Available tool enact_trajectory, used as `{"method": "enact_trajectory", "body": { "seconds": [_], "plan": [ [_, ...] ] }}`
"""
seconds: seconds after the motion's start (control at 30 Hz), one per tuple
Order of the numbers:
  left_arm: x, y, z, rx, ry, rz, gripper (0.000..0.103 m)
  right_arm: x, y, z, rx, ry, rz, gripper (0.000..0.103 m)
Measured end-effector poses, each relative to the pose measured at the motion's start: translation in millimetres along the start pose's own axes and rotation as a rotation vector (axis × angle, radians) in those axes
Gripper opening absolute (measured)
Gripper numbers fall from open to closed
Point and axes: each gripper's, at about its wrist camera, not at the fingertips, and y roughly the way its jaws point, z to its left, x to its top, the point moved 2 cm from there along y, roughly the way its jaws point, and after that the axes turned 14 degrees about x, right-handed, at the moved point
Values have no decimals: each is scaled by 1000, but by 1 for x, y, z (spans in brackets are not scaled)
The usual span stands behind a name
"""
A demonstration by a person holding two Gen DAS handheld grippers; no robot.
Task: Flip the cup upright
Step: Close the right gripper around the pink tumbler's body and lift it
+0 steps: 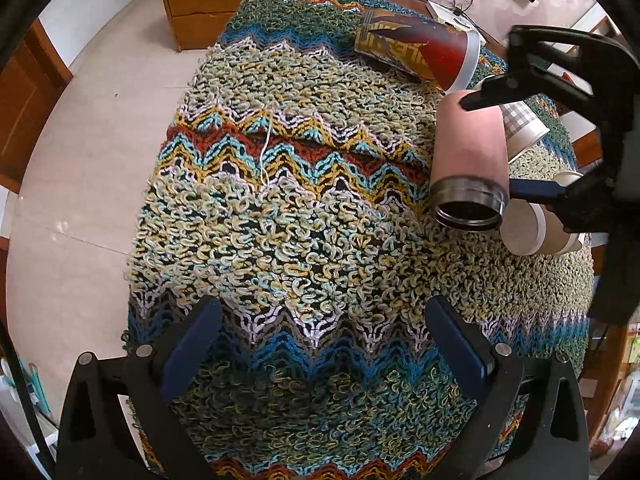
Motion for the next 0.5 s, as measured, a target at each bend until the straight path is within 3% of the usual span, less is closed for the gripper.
{"method": "enact_trajectory", "body": {
  "seconds": [0.17, 0.2, 0.5],
  "plan": [
    [-4, 6, 4, -10, -15, 15, 102, 6, 15, 0, 18, -72, 10, 76],
    [-6, 6, 5, -11, -19, 16, 102, 6, 19, -1, 25, -76, 12, 72],
    [-8, 11, 15, -23, -48, 28, 102, 7, 26, -10, 38, -65, -26, 70]
  ]
}}
